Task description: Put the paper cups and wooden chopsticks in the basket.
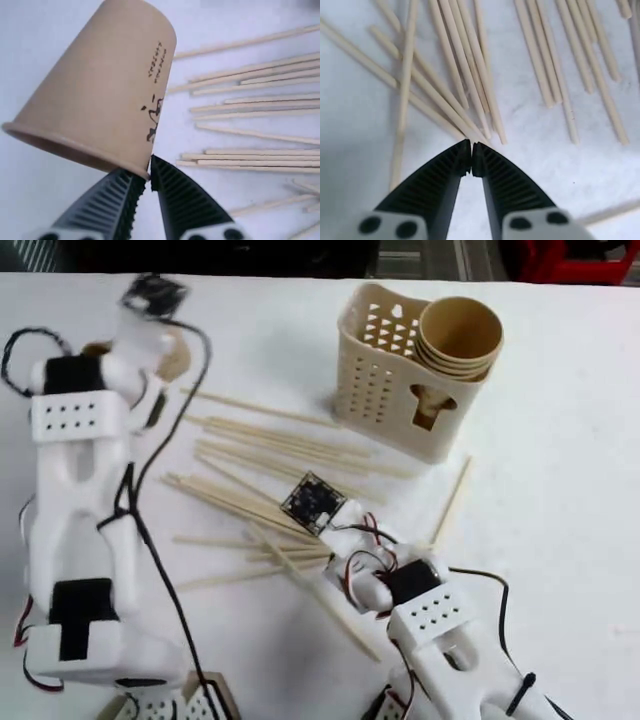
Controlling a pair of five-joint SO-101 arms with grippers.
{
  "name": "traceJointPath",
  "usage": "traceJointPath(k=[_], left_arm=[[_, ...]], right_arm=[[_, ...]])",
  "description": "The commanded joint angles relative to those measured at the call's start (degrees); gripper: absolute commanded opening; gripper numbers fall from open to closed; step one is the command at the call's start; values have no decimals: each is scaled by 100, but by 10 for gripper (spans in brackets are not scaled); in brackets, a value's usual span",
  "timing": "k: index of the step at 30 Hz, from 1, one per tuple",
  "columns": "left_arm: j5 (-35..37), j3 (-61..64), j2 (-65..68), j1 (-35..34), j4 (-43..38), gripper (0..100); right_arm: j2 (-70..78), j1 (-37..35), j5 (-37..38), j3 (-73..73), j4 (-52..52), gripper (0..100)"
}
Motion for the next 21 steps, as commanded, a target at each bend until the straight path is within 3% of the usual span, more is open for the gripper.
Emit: traceJointPath(k=[1,8,21], left_arm=[[-176,-1240,-40,848,642,22],[-167,-2734,4,2053,932,23],[-167,-2848,13,3574,-114,24]], right_arm=[[-110,-40,70,-26,-66,25],[-110,-40,70,-26,-66,25],[-110,-40,70,-26,-66,25]])
